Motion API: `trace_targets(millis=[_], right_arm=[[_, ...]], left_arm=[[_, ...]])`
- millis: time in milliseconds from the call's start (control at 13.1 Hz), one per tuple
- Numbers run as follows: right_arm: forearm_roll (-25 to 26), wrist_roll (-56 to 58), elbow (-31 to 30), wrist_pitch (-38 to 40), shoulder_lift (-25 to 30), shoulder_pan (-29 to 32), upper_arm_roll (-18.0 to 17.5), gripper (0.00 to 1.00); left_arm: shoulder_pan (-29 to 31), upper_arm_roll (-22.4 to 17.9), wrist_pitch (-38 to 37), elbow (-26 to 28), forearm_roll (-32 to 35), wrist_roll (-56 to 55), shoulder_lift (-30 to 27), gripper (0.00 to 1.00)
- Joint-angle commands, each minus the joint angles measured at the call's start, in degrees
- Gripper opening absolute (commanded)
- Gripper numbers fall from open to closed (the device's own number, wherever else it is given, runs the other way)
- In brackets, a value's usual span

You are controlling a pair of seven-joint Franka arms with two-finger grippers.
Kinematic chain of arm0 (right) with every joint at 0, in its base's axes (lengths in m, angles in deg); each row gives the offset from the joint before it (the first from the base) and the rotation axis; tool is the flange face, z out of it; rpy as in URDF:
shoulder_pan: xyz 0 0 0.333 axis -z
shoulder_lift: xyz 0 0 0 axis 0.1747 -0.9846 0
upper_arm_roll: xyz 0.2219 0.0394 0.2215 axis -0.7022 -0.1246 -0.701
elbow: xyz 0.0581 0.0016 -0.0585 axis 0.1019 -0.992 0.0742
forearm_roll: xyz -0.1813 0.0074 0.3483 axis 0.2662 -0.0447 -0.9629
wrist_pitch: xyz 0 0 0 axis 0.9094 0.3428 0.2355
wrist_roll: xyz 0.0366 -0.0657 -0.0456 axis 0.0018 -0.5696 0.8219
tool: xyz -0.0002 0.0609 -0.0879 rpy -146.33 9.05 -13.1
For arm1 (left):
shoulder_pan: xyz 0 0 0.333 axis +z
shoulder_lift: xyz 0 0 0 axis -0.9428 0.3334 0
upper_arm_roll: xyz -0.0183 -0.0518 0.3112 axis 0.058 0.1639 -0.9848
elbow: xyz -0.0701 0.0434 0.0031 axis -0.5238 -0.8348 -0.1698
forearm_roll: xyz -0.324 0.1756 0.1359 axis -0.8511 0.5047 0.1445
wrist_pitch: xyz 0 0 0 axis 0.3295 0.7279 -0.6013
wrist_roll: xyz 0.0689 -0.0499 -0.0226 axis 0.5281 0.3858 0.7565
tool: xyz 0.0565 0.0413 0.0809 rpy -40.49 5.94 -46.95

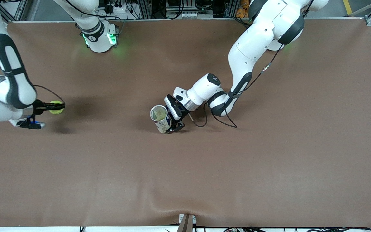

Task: Insert tennis ball vertically with right arm

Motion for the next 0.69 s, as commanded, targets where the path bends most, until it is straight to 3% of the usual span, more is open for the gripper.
trace_targets(millis=[0, 229, 459, 612], right_arm=[[-0.1, -2.0, 9.6, 7.6, 0.5, -4.8, -0.2, 0.30], [-1.6, -3.9, 19.3, 8.8, 1.6, -11.4, -0.3, 0.26], [-8.6, -5.9, 25.8, 8.8, 2.4, -19.4, -0.2, 0.26], [-9.5, -17.7, 27.6, 8.6, 2.4, -27.3, -0.3, 0.26]], left_arm=[[0.1, -0.6, 0.2, 0.1, 0.8, 0.2, 1.1, 0.76], [0.1, -0.6, 0.2, 0.1, 0.8, 0.3, 1.1, 0.76], [0.3, -0.6, 0.2, 0.1, 0.8, 0.3, 1.0, 0.76], [0.3, -0.6, 0.2, 0.1, 0.8, 0.3, 1.0, 0.77]])
